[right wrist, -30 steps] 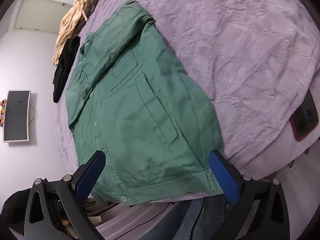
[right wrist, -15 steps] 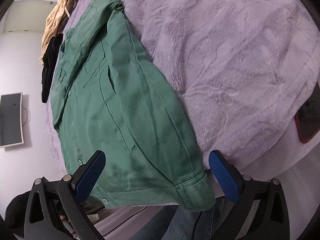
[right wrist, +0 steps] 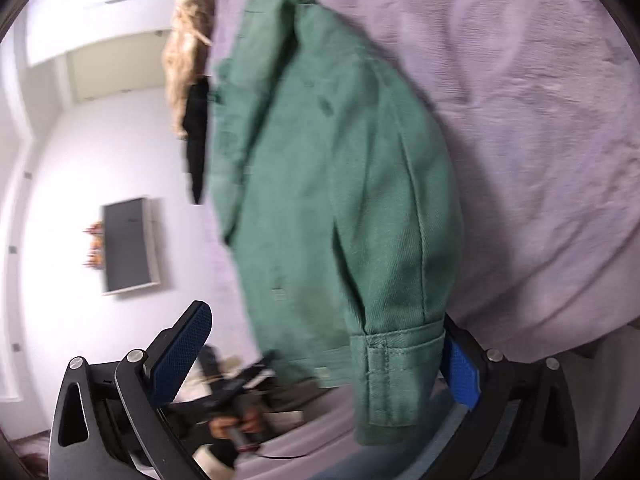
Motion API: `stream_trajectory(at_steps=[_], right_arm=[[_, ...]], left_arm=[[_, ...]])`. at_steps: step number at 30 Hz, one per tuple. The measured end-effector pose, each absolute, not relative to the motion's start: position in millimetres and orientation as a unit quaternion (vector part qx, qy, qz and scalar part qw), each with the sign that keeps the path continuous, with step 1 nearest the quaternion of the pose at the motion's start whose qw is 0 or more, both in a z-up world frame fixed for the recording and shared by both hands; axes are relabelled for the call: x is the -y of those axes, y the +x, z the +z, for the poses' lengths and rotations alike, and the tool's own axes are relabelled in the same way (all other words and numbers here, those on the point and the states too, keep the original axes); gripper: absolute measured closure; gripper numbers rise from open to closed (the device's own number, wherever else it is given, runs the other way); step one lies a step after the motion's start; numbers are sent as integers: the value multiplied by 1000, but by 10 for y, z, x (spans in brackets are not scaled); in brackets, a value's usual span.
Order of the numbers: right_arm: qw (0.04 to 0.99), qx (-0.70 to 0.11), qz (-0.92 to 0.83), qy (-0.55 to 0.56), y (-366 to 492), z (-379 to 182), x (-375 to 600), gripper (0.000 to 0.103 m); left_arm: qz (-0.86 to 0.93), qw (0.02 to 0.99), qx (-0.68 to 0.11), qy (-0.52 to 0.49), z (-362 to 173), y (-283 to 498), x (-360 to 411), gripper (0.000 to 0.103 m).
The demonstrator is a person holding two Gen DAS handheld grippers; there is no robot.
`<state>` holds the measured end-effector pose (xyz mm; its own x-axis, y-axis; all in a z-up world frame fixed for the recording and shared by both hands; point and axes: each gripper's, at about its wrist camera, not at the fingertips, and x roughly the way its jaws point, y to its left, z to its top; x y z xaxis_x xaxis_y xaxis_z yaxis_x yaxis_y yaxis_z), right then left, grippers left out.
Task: Fold small clothes
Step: 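Grasp the jacket hem corner with the right gripper and lift it toward the collar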
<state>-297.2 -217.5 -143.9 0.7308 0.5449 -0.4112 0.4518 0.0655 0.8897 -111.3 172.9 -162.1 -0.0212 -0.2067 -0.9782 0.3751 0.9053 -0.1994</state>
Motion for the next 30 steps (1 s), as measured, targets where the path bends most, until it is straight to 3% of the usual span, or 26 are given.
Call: stream_trajectory(at_steps=[8, 19, 20, 22, 24, 25, 26, 27, 28, 30], right_arm=[[604, -461, 3, 650, -2828, -1780, 1853, 0], [617, -402, 36, 676, -2650, -1593, 1747, 0], [616, -408, 31, 674, -2625, -1599, 1730, 0], [610, -417, 15, 673, -2623, -1624, 1747, 3], [605, -426, -6, 673, -2646, -1632, 1742, 18], [601, -438, -17, 668, -2683, -1655, 1765, 41], [601, -449, -27, 661, -2697, -1669, 1765, 73], [601, -457, -30, 655, -2726, -1684, 1784, 86], [604, -456, -30, 653, -2750, -1673, 1796, 88], [611, -445, -20, 654, -2777, -1625, 1807, 88]], left_arm=[[-212, 686, -695, 47, -1710, -1240, -1898, 1], [-213, 685, -697, -18, -1724, -1330, -2140, 2], [-211, 684, -698, -22, -1724, -1297, -2189, 3], [-197, 687, -700, -11, -1697, -1275, -2246, 23], [-195, 688, -699, -1, -1682, -1284, -2277, 39], [-200, 688, -698, -4, -1674, -1301, -2299, 49], [-207, 687, -696, -8, -1646, -1300, -2336, 56], [-219, 684, -695, -19, -1619, -1305, -2374, 71], [-233, 677, -697, -45, -1585, -1285, -2424, 83], [-248, 661, -701, -100, -1554, -1258, -2537, 84]])
